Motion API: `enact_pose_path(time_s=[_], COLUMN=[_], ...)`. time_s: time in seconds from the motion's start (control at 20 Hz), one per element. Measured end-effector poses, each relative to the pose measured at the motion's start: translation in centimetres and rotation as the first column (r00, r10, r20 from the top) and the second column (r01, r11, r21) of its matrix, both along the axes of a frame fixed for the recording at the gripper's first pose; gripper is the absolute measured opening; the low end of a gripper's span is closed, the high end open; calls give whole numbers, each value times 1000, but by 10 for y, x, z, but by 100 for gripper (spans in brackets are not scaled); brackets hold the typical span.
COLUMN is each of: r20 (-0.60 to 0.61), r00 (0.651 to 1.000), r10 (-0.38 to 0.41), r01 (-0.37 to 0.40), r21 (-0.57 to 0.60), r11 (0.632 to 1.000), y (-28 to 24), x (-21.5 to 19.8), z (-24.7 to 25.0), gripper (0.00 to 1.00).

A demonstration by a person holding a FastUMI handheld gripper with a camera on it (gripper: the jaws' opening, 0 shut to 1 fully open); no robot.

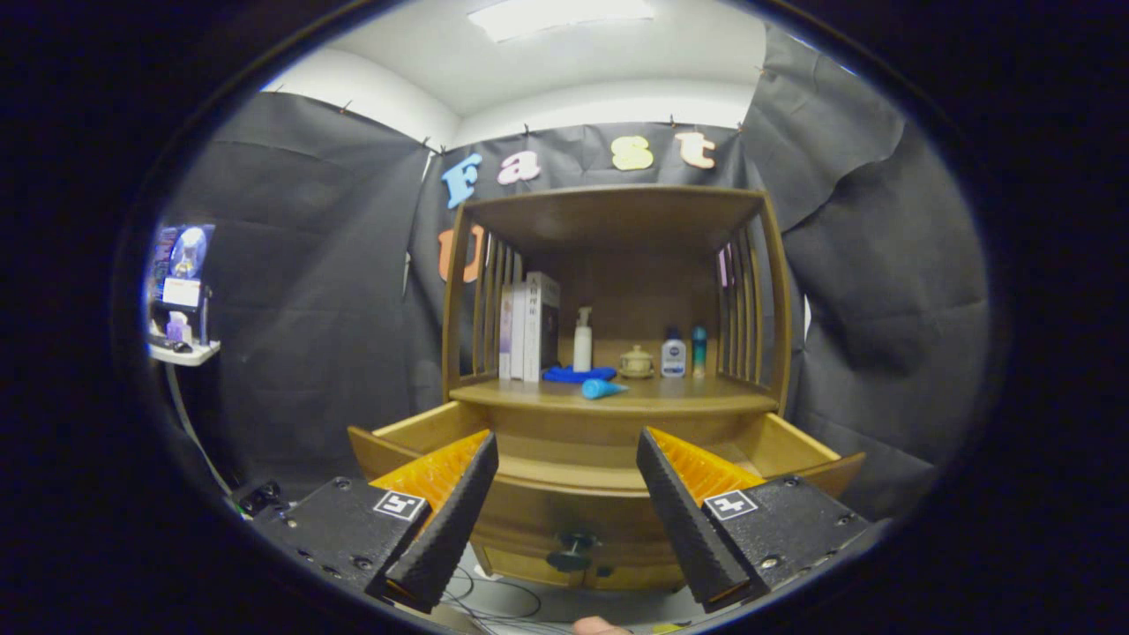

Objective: Pull open the drawer, take out the items inside it, and place them on the countertop above the cabinet.

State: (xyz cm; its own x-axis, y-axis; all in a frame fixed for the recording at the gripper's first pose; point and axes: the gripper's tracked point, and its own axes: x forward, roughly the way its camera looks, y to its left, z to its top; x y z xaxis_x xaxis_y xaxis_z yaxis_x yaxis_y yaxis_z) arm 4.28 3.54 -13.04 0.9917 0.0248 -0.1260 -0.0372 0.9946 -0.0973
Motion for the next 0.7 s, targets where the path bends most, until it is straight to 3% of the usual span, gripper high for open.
enact_pose_path(time_s=[0.45, 0.7], r20=[-165, -115], r00=[981, 975], r10=[-106, -187], r01=[115, 188], r21=[43, -1], r11=[992, 982], y=[-24, -26], x=[16, 21], z=[-95, -99], gripper=[100, 100])
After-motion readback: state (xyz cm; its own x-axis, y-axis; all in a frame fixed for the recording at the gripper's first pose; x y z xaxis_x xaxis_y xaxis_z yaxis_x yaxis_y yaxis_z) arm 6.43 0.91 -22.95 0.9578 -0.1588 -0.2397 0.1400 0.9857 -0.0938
